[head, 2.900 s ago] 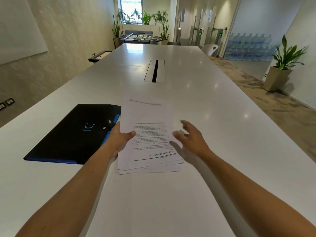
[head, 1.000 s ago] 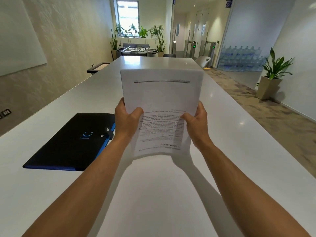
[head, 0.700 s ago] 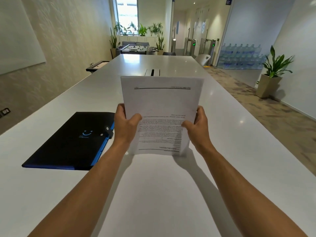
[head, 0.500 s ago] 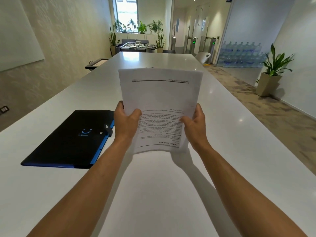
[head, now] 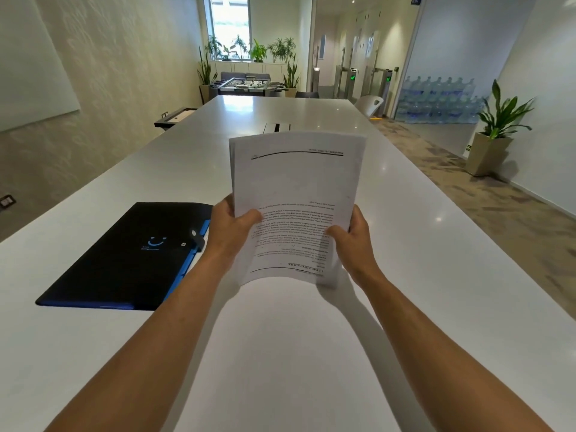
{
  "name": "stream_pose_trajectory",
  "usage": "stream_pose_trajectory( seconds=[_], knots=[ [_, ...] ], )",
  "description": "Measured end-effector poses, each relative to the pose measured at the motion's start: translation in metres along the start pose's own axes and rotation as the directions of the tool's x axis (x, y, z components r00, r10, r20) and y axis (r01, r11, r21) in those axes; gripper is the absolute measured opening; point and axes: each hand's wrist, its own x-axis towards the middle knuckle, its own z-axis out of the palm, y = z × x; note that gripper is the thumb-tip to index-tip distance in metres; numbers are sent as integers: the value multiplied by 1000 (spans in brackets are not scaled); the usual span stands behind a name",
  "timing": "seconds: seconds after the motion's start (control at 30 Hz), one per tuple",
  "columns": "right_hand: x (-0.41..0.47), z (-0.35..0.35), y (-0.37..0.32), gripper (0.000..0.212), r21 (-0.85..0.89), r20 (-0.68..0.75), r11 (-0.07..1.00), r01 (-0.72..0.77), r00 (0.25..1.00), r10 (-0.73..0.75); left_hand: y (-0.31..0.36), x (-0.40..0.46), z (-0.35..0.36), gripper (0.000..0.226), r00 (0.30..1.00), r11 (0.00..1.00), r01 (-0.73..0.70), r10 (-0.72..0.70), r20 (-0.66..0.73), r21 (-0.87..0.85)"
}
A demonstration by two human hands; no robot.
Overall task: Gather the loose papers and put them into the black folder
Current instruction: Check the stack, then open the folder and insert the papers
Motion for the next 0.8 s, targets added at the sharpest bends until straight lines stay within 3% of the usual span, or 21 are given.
stream_pose_trajectory(
  seconds=[0.13, 0.37, 0.53, 0.8],
  knots=[
    [0, 4, 2, 40, 26, 1, 999, -24, 1000, 24, -7, -1, 5, 36, 998, 998, 50, -50, -29, -23],
    [0, 4, 4, 41, 46, -17, 998, -48, 999, 49, -4, -7, 16, 35, 974, 995, -98, 101, -204, 23],
    [0, 4, 0, 36, 30, -90, 999, -11, 996, 13, -6, -7, 16, 32, 960, 997, -53, 67, -270, 59],
    [6, 15, -3, 38, 30, -92, 1000, 8, 996, -6, -5, -6, 19, 25, 974, 999, -36, 44, -223, 38]
  ],
)
